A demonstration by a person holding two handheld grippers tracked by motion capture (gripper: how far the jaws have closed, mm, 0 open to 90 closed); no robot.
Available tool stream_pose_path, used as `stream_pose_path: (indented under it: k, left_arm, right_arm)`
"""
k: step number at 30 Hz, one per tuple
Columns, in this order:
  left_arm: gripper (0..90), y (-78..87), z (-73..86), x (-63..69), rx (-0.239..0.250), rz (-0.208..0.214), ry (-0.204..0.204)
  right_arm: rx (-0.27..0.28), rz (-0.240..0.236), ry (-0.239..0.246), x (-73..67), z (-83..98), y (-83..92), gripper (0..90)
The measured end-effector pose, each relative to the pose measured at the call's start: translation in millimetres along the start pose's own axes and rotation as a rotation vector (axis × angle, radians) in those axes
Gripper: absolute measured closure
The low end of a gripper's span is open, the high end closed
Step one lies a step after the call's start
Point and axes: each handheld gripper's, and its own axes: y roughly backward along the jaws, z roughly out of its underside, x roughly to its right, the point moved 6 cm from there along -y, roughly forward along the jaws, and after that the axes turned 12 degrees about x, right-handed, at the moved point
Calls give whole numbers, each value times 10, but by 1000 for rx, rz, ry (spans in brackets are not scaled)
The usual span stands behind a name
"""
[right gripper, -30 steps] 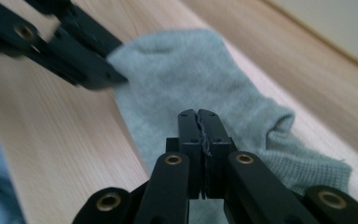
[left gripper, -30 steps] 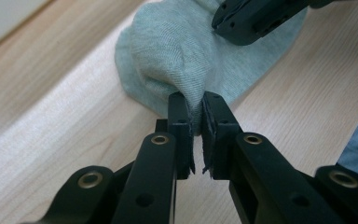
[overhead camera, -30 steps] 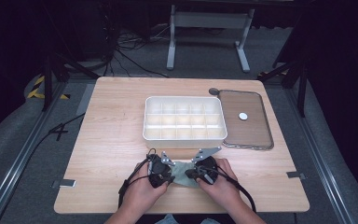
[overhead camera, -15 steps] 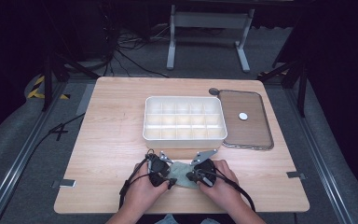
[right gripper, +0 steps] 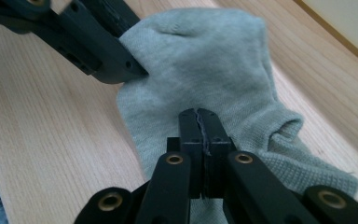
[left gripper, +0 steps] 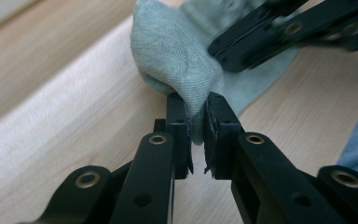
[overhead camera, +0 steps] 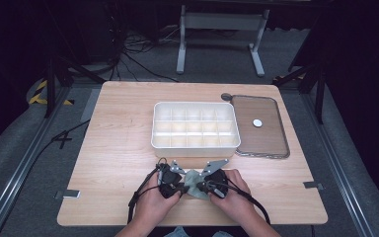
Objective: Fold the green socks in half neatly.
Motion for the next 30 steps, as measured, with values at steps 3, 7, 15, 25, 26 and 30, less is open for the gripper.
stream_pose_path:
  k: [3, 7, 15, 25, 26, 30]
  left_arm:
    - [816, 14, -32, 61, 5, -8, -50]
    - [814, 13, -33, 86, -5, -4, -85]
    - [816, 121, -35, 27, -17, -52, -38]
    - [813, 144, -37, -1, -69, -94, -65]
    - [813, 144, -42, 6, -73, -96, -74]
    - [805, 72, -84, 72, -78, -87, -117]
  right_arm:
    - [27, -37, 4, -40, -24, -47, 900]
    - [42, -51, -2, -54, -37, -73, 900]
    - [95, -53, -69, -3, -61, 123, 899]
    - [-3, 17, -133, 173, 158, 245, 899]
    - [-3, 17, -133, 173, 158, 245, 899]
    - [-5, -14, -104, 149, 134, 188, 900]
